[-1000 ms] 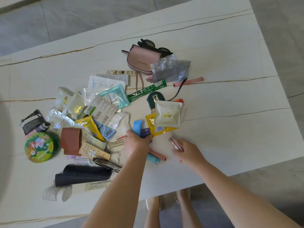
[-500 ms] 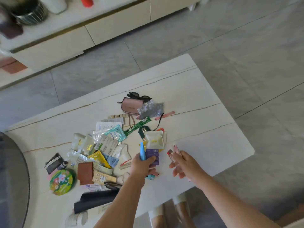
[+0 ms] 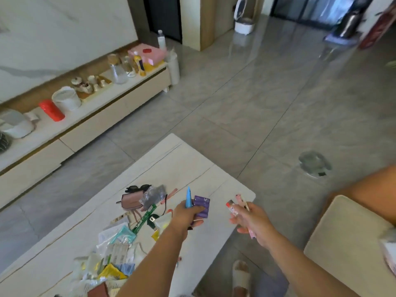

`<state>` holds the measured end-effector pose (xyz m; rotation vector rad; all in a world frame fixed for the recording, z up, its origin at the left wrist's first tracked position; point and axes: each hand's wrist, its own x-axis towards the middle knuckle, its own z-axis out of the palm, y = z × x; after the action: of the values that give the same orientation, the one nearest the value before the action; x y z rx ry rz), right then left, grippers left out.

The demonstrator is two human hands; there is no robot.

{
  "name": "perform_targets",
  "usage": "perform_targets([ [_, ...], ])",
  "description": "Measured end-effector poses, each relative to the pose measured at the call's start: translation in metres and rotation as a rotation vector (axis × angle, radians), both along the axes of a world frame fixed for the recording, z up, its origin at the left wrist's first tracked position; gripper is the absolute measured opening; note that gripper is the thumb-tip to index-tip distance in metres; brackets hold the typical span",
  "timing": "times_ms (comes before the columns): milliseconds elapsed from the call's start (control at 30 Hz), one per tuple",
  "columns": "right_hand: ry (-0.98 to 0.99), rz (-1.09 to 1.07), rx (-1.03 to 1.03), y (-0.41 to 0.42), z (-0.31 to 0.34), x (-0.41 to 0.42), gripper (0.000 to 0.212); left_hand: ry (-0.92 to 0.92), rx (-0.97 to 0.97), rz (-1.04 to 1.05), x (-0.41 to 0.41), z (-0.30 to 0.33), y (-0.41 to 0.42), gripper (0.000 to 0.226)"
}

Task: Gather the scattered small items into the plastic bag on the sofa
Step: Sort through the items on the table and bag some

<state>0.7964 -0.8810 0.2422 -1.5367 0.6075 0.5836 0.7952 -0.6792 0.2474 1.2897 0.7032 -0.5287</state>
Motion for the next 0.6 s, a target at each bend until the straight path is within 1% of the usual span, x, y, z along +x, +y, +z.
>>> perform_targets([
  [67,-0.013,-0.082,0.008,-0.029,0.019,-0.003,0.021,-0.009,0.038,-0.086,0.01,0.014,-0.027,0.01],
  [133,-0.031,-0.183,0.029,-0.061,0.033,-0.006,0.017,-0.028,0.052,-0.157,0.022,0.027,-0.057,0.01],
  [200,-0.052,-0.282,0.059,-0.095,0.045,-0.009,0.017,-0.057,0.068,-0.246,0.033,0.039,-0.09,0.01],
  [233,-0.061,-0.329,0.067,-0.113,0.05,-0.011,0.019,-0.076,0.05,-0.286,0.039,0.046,-0.109,0.012],
  [300,-0.078,-0.408,0.069,-0.148,0.059,-0.015,0.024,-0.099,-0.066,-0.36,0.049,0.058,-0.147,0.023],
  [367,-0.093,-0.482,0.071,-0.186,0.066,-0.019,0.026,-0.108,-0.145,-0.427,0.057,0.068,-0.19,0.028],
  [467,-0.115,-0.586,0.056,-0.244,0.073,-0.026,0.022,-0.109,-0.184,-0.504,0.066,0.077,-0.258,0.028],
  [600,-0.151,-0.71,0.044,-0.324,0.074,-0.043,0.014,-0.05,-0.276,-0.679,0.07,0.087,-0.344,0.03],
])
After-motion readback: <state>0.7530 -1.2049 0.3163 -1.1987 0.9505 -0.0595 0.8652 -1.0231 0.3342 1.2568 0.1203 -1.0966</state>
